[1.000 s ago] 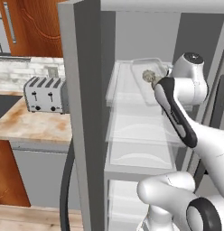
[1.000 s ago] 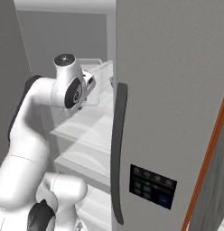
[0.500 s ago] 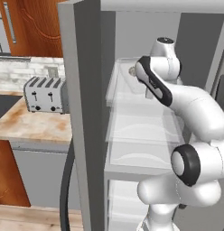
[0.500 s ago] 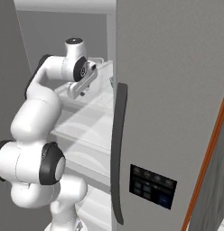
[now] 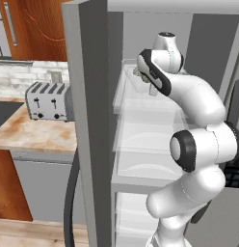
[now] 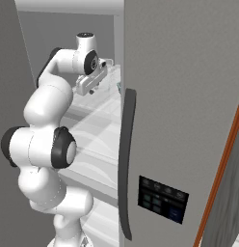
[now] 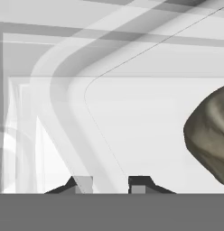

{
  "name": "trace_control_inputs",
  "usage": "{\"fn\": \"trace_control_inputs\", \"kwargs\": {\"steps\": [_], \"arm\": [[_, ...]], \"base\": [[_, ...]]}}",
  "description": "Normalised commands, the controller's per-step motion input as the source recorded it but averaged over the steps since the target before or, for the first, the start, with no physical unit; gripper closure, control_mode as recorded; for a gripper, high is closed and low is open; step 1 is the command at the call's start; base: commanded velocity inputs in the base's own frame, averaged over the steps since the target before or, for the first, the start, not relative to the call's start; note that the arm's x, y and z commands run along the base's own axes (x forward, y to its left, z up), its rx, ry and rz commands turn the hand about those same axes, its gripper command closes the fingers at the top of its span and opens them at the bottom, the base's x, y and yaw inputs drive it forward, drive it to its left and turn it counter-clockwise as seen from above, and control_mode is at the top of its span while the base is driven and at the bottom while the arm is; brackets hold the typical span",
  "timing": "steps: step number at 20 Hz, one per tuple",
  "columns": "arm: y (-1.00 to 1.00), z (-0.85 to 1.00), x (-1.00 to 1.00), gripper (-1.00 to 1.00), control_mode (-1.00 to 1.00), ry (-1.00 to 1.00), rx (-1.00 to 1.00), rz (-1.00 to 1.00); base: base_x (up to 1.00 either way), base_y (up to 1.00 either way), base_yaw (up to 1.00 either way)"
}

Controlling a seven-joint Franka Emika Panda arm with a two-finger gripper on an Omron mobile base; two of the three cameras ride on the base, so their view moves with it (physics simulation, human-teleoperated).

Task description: Place two dumplings into each of the tupperware containers and then place the containers in the fridge.

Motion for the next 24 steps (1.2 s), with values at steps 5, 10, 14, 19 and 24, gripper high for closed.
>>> {"fn": "trace_control_inputs", "kwargs": {"steps": [5,10,14,19,24], "arm": [[0.0,-0.02,0.14,1.0,-1.0,0.0,0.0,0.0],[0.0,-0.12,0.22,-1.0,-1.0,0.0,0.0,0.0],[0.0,-0.05,0.09,-1.0,-1.0,-0.04,0.0,0.0],[-0.07,0.15,0.01,-1.0,-1.0,-0.12,0.0,0.0],[-0.33,0.31,-0.78,-1.0,-1.0,-0.08,0.0,0.0]], "base": [[0.0,0.0,0.0],[0.0,0.0,0.0],[0.0,0.0,0.0],[0.0,0.0,0.0],[0.0,0.0,0.0]]}}
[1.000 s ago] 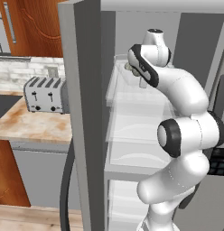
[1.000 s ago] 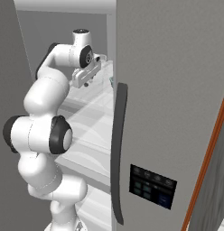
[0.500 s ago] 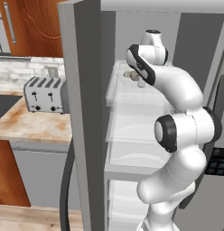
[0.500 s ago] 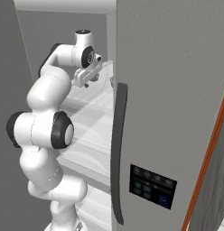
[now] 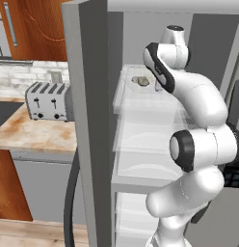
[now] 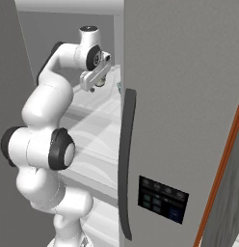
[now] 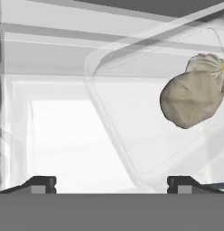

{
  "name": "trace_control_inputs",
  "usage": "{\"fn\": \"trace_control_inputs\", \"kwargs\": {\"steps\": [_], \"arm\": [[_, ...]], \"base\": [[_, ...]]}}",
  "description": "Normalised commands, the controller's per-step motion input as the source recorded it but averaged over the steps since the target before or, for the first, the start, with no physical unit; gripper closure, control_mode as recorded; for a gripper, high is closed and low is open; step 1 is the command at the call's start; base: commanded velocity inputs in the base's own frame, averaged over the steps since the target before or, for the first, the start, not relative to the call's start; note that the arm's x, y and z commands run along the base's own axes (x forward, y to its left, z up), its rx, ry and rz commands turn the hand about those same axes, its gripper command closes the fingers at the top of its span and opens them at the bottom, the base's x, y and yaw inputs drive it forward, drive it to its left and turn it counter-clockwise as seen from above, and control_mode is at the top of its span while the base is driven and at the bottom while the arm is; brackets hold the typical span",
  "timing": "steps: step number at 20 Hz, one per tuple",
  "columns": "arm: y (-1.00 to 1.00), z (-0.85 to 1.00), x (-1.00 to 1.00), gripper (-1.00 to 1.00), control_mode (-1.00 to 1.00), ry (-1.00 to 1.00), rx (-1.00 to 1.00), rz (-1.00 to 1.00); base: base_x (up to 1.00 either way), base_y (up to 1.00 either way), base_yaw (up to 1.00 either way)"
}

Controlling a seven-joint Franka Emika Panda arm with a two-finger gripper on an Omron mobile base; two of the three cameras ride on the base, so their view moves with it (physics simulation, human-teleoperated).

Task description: Place two dumplings into each of the tupperware containers and then place the containers in the fridge.

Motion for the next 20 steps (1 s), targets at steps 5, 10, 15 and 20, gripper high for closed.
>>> {"fn": "trace_control_inputs", "kwargs": {"steps": [5,10,15,20], "arm": [[-0.03,0.04,-1.0,-1.0,-1.0,-0.07,0.0,0.0],[0.0,0.0,-1.0,-1.0,-1.0,-0.02,0.0,0.0],[0.0,0.0,-1.0,-1.0,-1.0,0.0,0.0,0.0],[0.36,0.0,-1.0,-1.0,-1.0,0.01,-0.04,0.0]], "base": [[0.0,0.0,0.0],[0.0,0.0,0.0],[0.0,0.0,0.0],[0.0,0.0,0.0]]}}
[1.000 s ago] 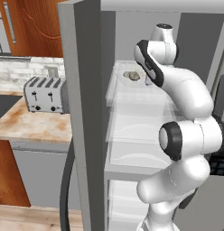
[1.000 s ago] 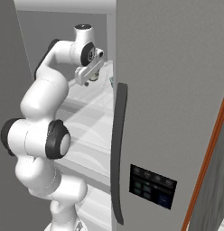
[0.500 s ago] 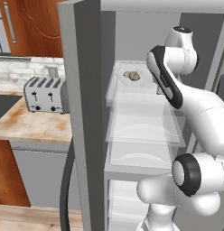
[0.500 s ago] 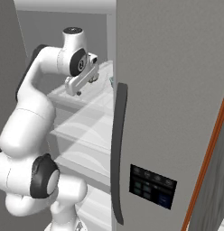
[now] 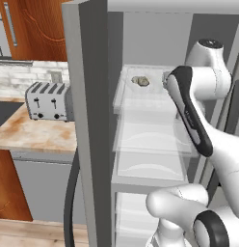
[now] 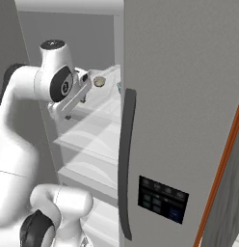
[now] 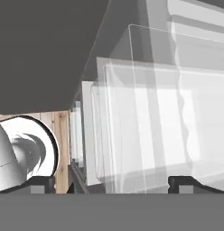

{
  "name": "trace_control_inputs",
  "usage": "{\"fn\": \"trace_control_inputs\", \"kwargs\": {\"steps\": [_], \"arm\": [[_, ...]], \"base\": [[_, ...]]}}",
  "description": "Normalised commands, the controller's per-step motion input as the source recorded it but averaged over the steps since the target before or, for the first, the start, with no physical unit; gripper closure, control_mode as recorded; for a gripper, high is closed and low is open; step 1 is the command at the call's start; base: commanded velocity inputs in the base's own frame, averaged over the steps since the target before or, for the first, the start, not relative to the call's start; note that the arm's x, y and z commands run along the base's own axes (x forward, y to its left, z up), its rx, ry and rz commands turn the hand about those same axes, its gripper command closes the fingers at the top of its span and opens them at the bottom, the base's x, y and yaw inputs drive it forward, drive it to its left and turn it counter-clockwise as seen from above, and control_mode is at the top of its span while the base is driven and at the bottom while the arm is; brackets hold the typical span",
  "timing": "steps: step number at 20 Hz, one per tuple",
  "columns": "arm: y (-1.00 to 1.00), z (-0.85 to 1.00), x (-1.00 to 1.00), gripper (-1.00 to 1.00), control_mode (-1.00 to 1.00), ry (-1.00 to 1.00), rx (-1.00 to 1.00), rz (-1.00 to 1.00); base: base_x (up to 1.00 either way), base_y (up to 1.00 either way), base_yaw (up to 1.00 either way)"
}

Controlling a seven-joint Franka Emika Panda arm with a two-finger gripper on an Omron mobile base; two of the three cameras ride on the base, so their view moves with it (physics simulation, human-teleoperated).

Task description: Place two dumplings into each of the tupperware containers and then place the containers in the fridge.

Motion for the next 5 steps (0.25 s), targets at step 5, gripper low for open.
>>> {"fn": "trace_control_inputs", "kwargs": {"steps": [5], "arm": [[0.19,-0.19,-1.0,-1.0,-1.0,0.09,-0.06,0.0]], "base": [[0.0,0.0,0.0]]}}
